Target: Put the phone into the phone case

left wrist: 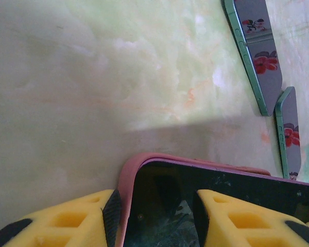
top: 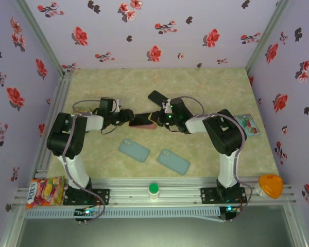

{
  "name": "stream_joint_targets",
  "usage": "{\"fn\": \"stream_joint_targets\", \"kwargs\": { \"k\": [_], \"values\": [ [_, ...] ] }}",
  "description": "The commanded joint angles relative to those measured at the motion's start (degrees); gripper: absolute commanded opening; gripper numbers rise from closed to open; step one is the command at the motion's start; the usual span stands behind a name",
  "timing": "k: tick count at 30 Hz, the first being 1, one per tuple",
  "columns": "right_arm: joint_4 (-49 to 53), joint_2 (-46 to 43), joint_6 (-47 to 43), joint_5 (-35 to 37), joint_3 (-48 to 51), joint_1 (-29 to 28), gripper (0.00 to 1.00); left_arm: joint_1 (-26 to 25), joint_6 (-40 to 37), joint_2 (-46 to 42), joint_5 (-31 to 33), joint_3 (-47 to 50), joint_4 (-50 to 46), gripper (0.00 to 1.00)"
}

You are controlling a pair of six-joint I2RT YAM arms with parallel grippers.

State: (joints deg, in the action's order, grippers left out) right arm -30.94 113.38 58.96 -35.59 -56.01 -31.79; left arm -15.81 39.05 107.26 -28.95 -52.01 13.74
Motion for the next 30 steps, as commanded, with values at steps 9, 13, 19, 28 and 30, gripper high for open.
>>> {"fn": "stream_joint_targets", "kwargs": {
  "k": [9,13,19,28,30],
  "values": [
    [4.1,1.7,-2.7,1.4,-1.7,-1.7,0.11,-2.7,-0.2,3.3,-0.1,-1.1,3.0,0.46],
    [5.8,1.5,-3.4,1.7,-2.2,-1.8,0.2,-2.7,0.0,3.2,-0.1,-0.6,3.7,0.46],
    [8.6,1.2,-4.3,2.4,-3.3,-2.0,0.31,-2.8,0.1,3.2,-0.1,0.3,4.8,0.46],
    [17.2,1.0,-7.1,2.9,-8.2,-2.5,0.49,-2.8,0.8,3.2,-0.2,1.4,7.1,0.46],
    [19.7,1.1,-7.9,3.0,-9.7,-2.6,0.5,-2.9,1.0,3.2,-0.2,1.8,7.5,0.46]
  ]
}}
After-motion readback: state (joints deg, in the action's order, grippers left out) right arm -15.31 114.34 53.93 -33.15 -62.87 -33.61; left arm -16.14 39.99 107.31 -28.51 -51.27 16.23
